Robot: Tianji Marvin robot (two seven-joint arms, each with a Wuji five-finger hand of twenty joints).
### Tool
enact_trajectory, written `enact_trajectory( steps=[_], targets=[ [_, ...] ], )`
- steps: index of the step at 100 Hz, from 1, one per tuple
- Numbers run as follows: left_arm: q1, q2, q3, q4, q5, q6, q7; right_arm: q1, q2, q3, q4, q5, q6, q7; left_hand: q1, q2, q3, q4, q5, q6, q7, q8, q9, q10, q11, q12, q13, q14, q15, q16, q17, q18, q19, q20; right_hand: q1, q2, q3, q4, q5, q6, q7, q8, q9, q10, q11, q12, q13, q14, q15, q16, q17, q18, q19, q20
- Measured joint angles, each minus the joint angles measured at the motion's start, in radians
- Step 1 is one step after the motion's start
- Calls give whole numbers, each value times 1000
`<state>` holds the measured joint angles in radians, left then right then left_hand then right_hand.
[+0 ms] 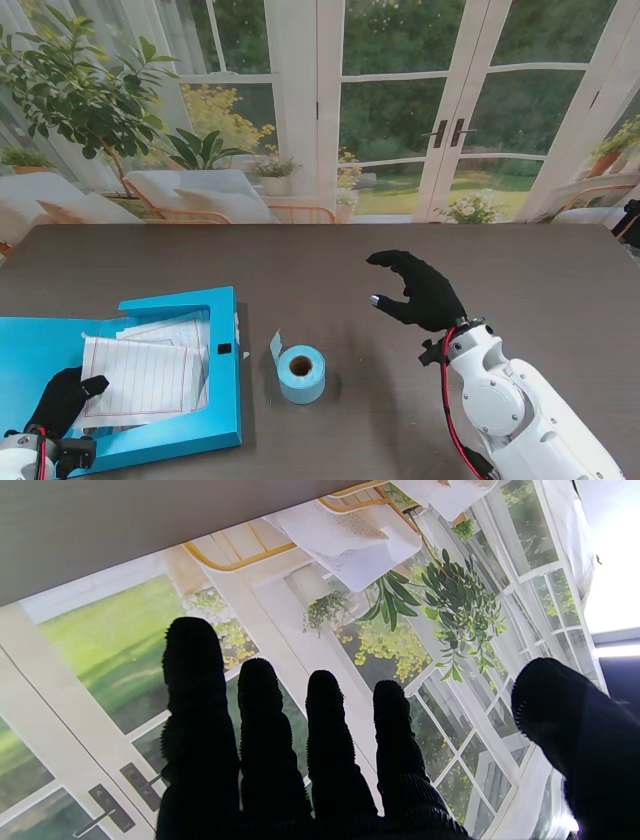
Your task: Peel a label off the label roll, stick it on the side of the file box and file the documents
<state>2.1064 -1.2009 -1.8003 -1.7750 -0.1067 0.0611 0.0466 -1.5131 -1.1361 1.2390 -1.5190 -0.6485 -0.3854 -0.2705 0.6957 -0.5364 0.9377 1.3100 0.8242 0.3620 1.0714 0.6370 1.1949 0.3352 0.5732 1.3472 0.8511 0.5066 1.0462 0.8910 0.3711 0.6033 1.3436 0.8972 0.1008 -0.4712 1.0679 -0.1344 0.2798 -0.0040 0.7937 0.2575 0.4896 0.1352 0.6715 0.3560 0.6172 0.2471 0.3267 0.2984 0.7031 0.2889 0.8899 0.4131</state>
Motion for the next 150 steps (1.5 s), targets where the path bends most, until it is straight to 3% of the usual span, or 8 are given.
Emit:
enact_trajectory(
  steps=[32, 40, 43, 65, 97, 121, 128, 150],
  targets=[
    [-69, 24, 7, 6, 123, 211, -93, -2, 0, -1, 6, 1, -4, 2, -1, 33, 2, -1, -41, 1, 6, -26, -59, 0, 8, 5, -63, 5, -1, 2, -59, -24, -12, 0, 0, 0, 0, 0, 0, 22, 0, 1, 0, 0, 0, 0, 0, 0, 1, 4, 0, 0, 0, 0],
    [-83, 31, 14, 4, 130, 243, -101, -2, 0, -1, 8, 3, -4, 3, -86, 99, -44, -158, -73, 2, 8, -58, -117, 2, 51, -18, -77, 8, -11, 2, -73, -31, -23, 0, 0, 0, 0, 0, 0, 22, 0, 1, 0, 0, 0, 0, 0, 0, 1, 4, 0, 0, 0, 0],
    [-86, 33, 17, 3, 134, 246, -101, -3, 0, -1, 8, 3, -4, 4, -96, 108, -73, -178, -91, 2, 8, -78, -140, 5, 55, -23, -89, 8, -19, 2, -84, -37, -26, 0, 0, 0, 0, 0, 0, 22, 0, 1, 0, 0, 0, 0, 0, 0, 1, 4, 0, 0, 0, 0],
    [-109, 51, 51, -16, 307, 364, -135, -14, 0, 8, 3, 13, -13, 16, -93, 207, -377, -174, -194, 38, -298, -182, -385, 40, 45, -236, -257, 9, -138, -39, -209, -118, -88, -16, 0, 0, 0, 0, -1, 23, 0, 1, 0, 0, 0, 0, 0, 0, 1, 4, 0, 0, 0, 1],
    [-106, 78, 49, -90, 379, 451, -221, -13, 2, 9, 2, 32, -21, 39, -79, 215, -424, -178, -303, 96, -692, -349, -635, 80, -140, -463, -488, -3, -428, -169, -366, -228, -169, -89, 1, 0, 0, 0, -12, 46, 2, 1, 0, 0, 0, 0, 0, -1, 1, 4, 0, 0, 0, 1],
    [-107, 111, 42, -146, 460, 524, -334, -13, 2, 11, -12, 38, -27, 40, -82, 216, -424, -193, -368, 134, -961, -446, -751, 98, -456, -831, -654, -83, -822, -408, -441, -303, -621, -257, 1, 0, 0, 0, -22, 49, 11, 1, 0, 0, 0, 0, 0, -1, 7, 4, 0, 0, 0, 2],
    [-112, 120, 45, -155, 489, 541, -354, -13, 2, 11, -12, 43, -32, 40, -105, 217, -446, -229, -389, 138, -988, -460, -777, 102, -486, -889, -670, -91, -882, -444, -442, -309, -726, -271, 1, 0, 0, 0, -22, 49, 11, 1, -1, 0, 0, 0, 0, -1, 11, 4, 0, 0, 0, 2],
    [-134, 124, 59, -157, 493, 540, -332, -11, 1, 8, -11, 56, -36, 40, -114, 218, -455, -230, -415, 145, -1037, -513, -830, 104, -513, -1015, -705, -113, -974, -505, -406, -314, -1012, -276, 11, 2, 23, 0, -22, 50, 12, 1, -1, 0, 0, 0, 0, -1, 12, 4, 0, 0, 0, 2]
  ],
)
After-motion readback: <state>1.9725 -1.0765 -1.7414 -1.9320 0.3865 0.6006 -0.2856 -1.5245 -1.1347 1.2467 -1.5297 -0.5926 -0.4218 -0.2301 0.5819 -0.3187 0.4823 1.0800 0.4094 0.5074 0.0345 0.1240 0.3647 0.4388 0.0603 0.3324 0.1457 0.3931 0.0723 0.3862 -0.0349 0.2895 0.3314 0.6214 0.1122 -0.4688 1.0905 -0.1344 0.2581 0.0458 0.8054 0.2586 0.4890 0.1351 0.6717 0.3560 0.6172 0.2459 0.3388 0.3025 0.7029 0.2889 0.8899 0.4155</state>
